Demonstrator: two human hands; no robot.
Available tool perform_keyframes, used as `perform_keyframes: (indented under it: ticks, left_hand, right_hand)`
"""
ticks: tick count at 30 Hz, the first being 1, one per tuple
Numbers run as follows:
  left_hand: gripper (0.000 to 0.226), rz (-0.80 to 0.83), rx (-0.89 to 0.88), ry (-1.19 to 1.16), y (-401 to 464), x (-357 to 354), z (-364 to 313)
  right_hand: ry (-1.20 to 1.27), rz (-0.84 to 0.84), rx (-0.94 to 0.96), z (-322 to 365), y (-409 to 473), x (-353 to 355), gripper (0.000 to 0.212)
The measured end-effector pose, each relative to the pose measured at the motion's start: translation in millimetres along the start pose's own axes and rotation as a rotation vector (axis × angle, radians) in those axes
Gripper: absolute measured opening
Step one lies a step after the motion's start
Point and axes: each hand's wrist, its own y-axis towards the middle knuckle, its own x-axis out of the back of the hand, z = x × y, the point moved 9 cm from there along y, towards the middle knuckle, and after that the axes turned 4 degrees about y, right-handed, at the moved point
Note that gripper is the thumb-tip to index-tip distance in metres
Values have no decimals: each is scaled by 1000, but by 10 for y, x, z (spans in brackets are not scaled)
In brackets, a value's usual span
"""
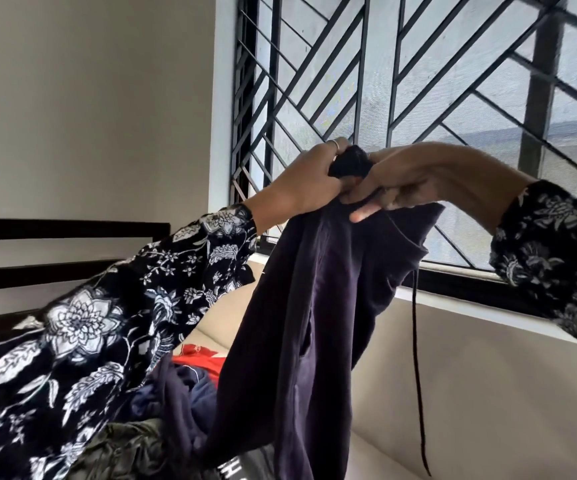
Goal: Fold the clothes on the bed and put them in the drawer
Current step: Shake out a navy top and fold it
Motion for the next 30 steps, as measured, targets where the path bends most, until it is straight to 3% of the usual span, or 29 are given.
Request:
perform_keyframes:
  ticks: [6,9,12,14,17,22,25,28,30]
  left_hand:
    - [35,-17,-14,28,-104,37,-72]
    - [41,-181,21,8,-159,299,-29]
    - [52,-370,104,-57,-278,585,83]
    - [64,-415,73,-59,-400,618,104]
    - [67,-402,14,-2,-614,498,247]
    - [59,-350,249,-42,-1044,242,817]
    - [35,-311,330,-65,-1257,71,1103]
    - [19,-190,432,-57,-1435,-160,1272]
    - [27,-49,491,-30,-1440,-282,1382]
  right_hand:
    - [-49,-117,37,-8,-185,-21,32]
    - [-311,-285,146,285,-270,-9,26]
    - [-634,-403,255,617,-284,-49,41]
    - [-780,-453,347,823,-292,-97,41]
    - [-887,-513,474,1109,-291,-160,35]
    - [-962,-640,545,1466,-309,-69,40]
    - [-951,-697,584,1609,-290,31,31]
    - [-887,-690,594,1644,-219,143,25]
    - [-889,-706,577,1630,-195,224,24]
